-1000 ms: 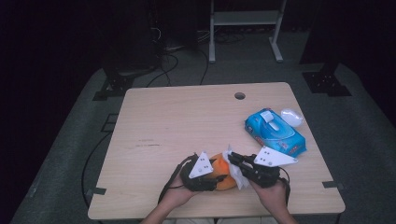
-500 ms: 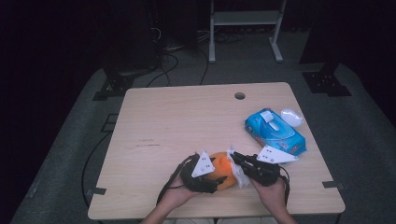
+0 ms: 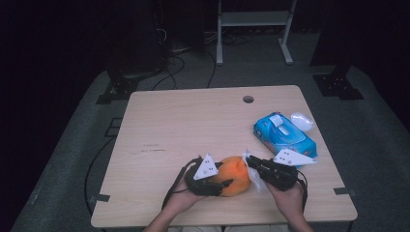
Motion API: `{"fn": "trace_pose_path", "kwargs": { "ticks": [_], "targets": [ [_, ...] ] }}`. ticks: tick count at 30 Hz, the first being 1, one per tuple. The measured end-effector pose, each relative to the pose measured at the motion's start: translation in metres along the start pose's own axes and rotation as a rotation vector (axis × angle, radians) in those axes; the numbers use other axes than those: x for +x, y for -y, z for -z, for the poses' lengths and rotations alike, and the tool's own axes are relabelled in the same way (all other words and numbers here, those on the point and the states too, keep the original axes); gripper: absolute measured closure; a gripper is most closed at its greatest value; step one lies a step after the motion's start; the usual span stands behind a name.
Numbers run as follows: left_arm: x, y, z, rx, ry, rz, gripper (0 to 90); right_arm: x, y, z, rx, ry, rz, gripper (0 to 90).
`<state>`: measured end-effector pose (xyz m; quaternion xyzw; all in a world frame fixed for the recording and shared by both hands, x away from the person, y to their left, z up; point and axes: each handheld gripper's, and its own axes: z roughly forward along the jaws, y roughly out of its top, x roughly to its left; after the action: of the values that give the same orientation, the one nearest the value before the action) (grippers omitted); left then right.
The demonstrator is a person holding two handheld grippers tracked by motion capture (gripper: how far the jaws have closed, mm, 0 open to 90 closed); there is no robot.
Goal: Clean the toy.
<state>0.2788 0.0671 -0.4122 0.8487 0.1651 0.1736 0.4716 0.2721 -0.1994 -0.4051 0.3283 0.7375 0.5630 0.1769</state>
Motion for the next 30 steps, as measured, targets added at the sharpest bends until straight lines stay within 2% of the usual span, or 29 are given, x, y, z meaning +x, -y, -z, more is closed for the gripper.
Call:
{"fn": "trace_pose_path", "kwargs": {
  "ticks": [4,6,8,11,13,15,17,19,21,23,26,28,30],
  "targets": [
    [-0.002,-0.004,0.004,0.004,-0.076,-0.051,50.6,0.018,-0.012,0.003,-0.056,-0.043,0.069,82.8],
    [-0.004,-0.005,0.005,0.006,-0.081,-0.058,51.6,0.027,-0.014,-0.001,-0.050,-0.061,0.113,82.8],
    [-0.007,-0.005,0.004,0.018,-0.070,-0.066,51.8,0.027,-0.012,-0.009,-0.022,-0.044,0.130,82.9],
    [-0.008,-0.002,0.000,0.025,-0.043,-0.045,51.4,0.010,-0.002,-0.014,0.021,-0.013,0.061,82.9],
    [-0.007,-0.003,-0.001,0.024,-0.013,-0.029,49.1,0.000,0.002,-0.014,0.034,-0.018,0.009,82.9],
    [-0.004,-0.004,0.001,0.005,0.018,0.004,42.0,0.001,0.002,-0.014,0.051,-0.016,0.024,82.9],
    [0.002,-0.004,0.005,-0.035,0.040,0.058,34.1,0.004,0.003,-0.014,0.072,-0.029,0.027,83.0],
    [0.009,-0.003,0.010,-0.063,0.030,0.113,29.0,0.006,0.006,-0.014,0.093,-0.049,0.024,83.0],
    [0.016,-0.001,0.011,-0.067,0.034,0.155,27.8,0.008,0.006,-0.013,0.114,-0.062,0.022,83.0],
    [0.018,0.004,0.007,-0.049,0.073,0.188,29.7,0.009,0.004,-0.010,0.126,-0.071,0.025,83.0],
    [0.014,0.008,0.002,-0.031,0.127,0.207,34.8,0.007,-0.004,-0.003,0.098,-0.071,0.018,83.0],
    [0.008,0.006,0.000,-0.019,0.147,0.194,35.7,0.002,-0.010,0.001,0.069,-0.057,0.009,83.0],
    [0.002,0.005,-0.001,-0.005,0.167,0.176,35.9,-0.004,-0.008,0.001,0.072,-0.057,-0.024,82.9]
  ]
}}
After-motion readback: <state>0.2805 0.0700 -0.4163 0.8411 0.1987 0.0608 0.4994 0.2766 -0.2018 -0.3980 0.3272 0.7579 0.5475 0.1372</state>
